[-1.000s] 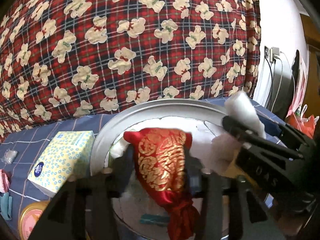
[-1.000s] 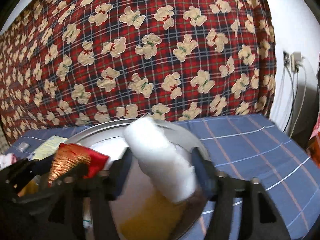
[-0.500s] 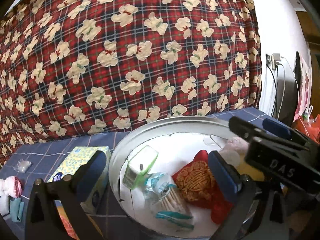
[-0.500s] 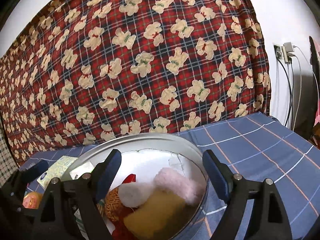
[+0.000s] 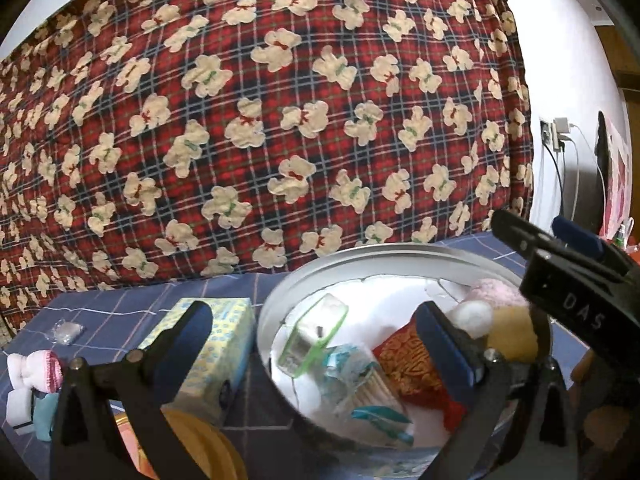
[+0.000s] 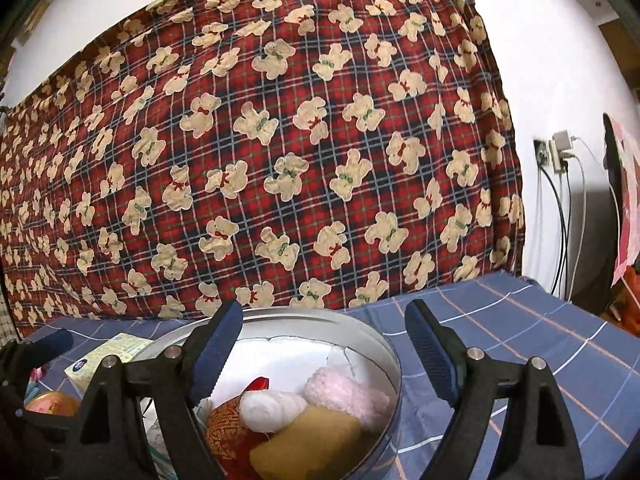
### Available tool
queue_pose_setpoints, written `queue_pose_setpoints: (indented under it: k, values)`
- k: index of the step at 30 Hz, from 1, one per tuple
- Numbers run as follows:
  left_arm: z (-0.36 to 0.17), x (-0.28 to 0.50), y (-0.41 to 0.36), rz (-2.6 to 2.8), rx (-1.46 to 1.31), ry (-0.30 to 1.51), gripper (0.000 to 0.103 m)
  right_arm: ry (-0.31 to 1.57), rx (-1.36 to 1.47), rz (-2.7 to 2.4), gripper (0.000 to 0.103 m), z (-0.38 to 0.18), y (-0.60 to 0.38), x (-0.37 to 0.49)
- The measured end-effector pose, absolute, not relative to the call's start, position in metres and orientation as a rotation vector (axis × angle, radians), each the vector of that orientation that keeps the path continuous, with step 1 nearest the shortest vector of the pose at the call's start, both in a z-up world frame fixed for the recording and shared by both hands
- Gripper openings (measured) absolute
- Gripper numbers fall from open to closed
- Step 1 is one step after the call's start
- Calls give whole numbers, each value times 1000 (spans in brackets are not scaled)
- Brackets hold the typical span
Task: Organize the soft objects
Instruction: 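Move both open tools back toward the white sponge and teal cloth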
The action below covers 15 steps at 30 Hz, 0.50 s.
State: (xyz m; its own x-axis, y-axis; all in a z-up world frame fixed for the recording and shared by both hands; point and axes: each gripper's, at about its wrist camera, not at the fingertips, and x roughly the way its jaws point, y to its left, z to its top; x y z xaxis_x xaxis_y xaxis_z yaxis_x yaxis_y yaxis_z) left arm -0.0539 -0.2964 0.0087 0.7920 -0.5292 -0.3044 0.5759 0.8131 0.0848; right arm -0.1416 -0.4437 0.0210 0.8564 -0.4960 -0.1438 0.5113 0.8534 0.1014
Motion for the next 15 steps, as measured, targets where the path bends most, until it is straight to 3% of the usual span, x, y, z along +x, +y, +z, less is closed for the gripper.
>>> queue_pose_setpoints:
  k: [15]
  values:
    - [7,-61,-258,-583,193,282,103,73,144,-550,85,23,-433,-149]
